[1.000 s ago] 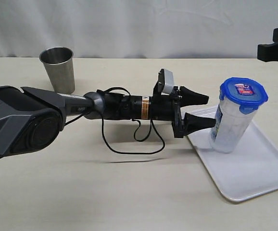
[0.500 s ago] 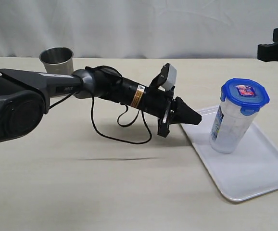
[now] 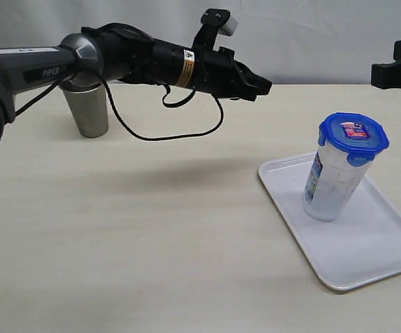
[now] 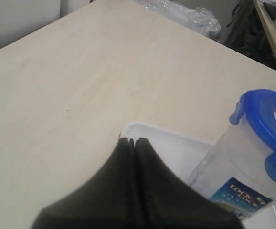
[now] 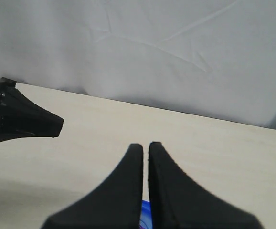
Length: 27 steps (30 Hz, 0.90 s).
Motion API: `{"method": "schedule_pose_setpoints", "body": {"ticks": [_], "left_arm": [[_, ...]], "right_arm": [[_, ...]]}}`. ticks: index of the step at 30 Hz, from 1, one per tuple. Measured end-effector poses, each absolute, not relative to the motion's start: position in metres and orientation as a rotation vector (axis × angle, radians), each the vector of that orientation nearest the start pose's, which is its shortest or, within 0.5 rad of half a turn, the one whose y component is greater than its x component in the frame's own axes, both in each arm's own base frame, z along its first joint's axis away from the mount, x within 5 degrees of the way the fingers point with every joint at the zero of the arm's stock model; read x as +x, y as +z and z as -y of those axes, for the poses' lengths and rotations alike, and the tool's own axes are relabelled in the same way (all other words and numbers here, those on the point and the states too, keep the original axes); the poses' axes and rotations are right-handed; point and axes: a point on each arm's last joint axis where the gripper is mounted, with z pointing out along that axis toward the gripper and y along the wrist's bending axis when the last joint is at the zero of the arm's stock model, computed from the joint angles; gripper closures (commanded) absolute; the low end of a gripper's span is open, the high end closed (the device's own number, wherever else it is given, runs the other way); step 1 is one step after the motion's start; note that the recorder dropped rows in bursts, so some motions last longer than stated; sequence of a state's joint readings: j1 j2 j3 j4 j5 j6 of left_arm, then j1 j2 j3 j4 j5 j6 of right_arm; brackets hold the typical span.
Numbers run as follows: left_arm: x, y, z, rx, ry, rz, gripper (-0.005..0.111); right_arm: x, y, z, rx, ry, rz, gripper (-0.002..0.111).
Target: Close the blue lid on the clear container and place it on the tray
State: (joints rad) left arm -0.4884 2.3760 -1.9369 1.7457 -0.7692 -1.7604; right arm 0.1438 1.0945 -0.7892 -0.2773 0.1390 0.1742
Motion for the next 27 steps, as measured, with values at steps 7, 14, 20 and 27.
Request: {"method": "schedule_pose_setpoints", "body": {"ticks": [7,14,20,27], "left_arm": [[0.435,0.183,0.281,0.873,-0.968,-1.978,0.107],[0.422,0.187,0.234,0.709,-0.543,-2.058,0.107],[0.406,0.215,0.203,0.641,-0.245,-2.011,0.107],[0.38,0.247,0.185,0.643,-0.167,-1.955,0.107]], "right_arm": [[0.238,0.327,-0.031,-0.209,-0.007,-1.911,0.104],[0.238,0.327,-0.031,-0.209,-0.007,-1.911,0.104],[0.238,0.327,-0.031,-0.209,-0.007,-1.911,0.104],[0.238,0.327,-0.031,-0.209,-0.007,-1.911,0.104]]}}
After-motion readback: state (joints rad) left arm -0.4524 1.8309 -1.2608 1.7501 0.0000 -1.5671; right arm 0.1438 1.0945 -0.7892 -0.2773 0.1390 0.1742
